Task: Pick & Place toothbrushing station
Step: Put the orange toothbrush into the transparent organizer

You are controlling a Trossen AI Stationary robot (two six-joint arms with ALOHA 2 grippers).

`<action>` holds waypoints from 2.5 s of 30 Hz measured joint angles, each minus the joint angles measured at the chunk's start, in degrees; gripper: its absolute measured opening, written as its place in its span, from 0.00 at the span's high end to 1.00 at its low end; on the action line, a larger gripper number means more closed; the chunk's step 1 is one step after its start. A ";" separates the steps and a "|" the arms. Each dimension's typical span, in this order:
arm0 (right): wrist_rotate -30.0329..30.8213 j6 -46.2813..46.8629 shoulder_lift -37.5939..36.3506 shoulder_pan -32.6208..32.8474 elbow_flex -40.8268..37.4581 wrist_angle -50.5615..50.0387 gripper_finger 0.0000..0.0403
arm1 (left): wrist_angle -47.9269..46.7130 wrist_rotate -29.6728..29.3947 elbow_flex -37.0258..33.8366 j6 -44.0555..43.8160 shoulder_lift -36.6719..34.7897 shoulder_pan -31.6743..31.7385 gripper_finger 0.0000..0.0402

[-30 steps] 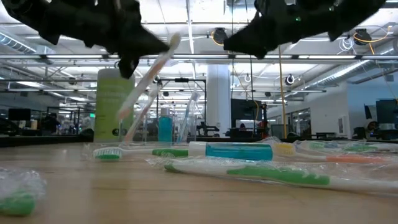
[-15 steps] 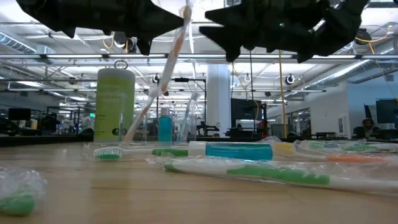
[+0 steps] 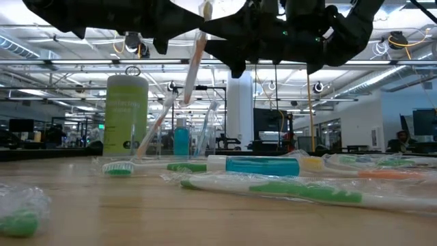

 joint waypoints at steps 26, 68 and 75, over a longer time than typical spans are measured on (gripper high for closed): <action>-0.31 0.83 -0.97 -0.73 -0.02 -4.48 0.97 | -4.30 0.04 -0.02 0.58 -0.05 -0.07 0.94; 16.68 -20.17 -4.19 -9.16 -2.24 1.47 0.96 | -9.54 -5.05 -0.02 -12.95 -0.04 -0.09 0.59; 18.39 -16.91 1.72 -12.33 -2.27 1.29 0.96 | -9.55 -5.05 -0.02 -12.96 -0.04 -0.09 0.59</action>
